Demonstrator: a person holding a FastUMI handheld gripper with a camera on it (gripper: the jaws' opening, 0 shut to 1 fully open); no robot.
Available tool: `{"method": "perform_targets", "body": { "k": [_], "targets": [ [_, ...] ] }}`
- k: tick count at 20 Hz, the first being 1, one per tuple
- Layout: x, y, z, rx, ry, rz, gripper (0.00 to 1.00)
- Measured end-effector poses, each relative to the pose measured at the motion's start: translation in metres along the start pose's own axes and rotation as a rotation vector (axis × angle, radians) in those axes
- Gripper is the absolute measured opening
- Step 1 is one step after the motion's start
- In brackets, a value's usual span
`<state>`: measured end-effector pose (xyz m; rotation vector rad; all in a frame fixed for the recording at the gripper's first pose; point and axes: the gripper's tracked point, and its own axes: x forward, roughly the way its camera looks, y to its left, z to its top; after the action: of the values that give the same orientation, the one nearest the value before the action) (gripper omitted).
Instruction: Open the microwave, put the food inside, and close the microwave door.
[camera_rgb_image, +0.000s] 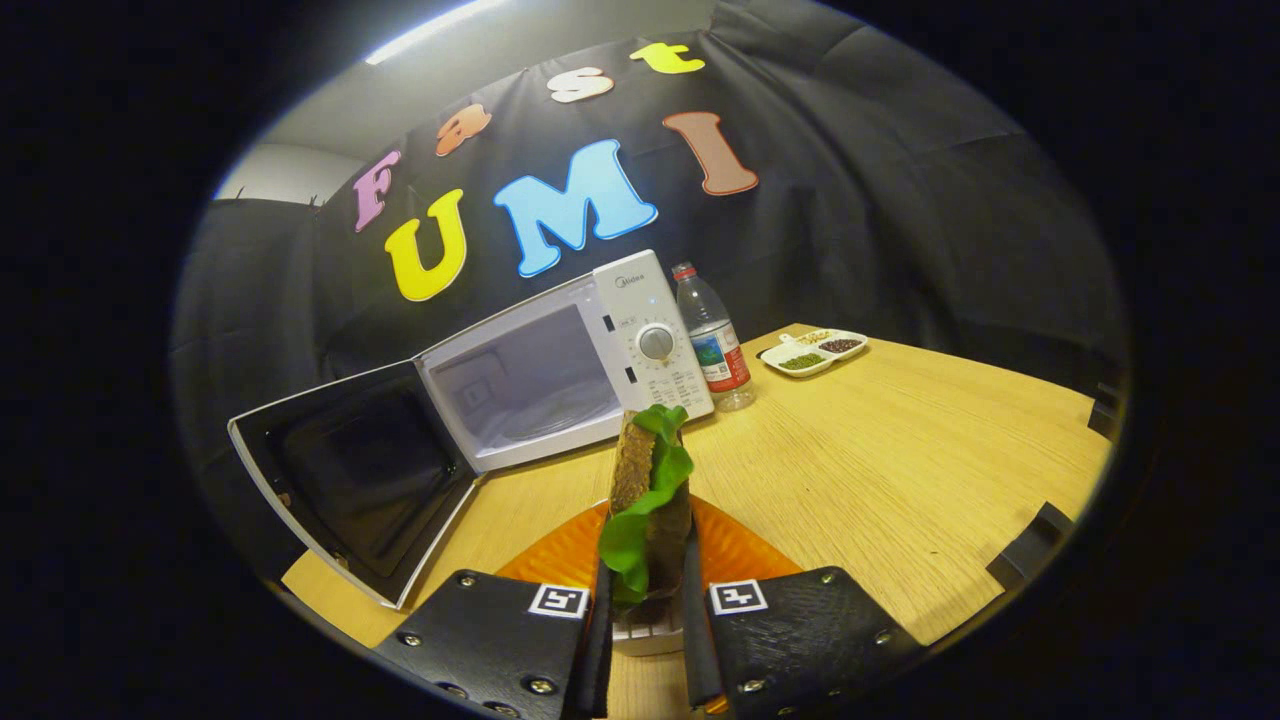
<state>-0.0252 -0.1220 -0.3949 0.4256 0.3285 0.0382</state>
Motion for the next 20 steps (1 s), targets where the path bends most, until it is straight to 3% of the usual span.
{"method": "perform_targets", "body": {
  "k": [5,10,15,20],
  "targets": [
    [-0.007,0.020,0.024,-0.144,-0.060,-0.021,0.29],
    [0.001,0.069,0.047,-0.274,-0.089,0.034,0.29],
    [0.036,0.124,0.064,-0.392,-0.128,0.088,0.29],
    [0.093,0.164,0.069,-0.397,-0.119,0.114,0.29]
  ]
}}
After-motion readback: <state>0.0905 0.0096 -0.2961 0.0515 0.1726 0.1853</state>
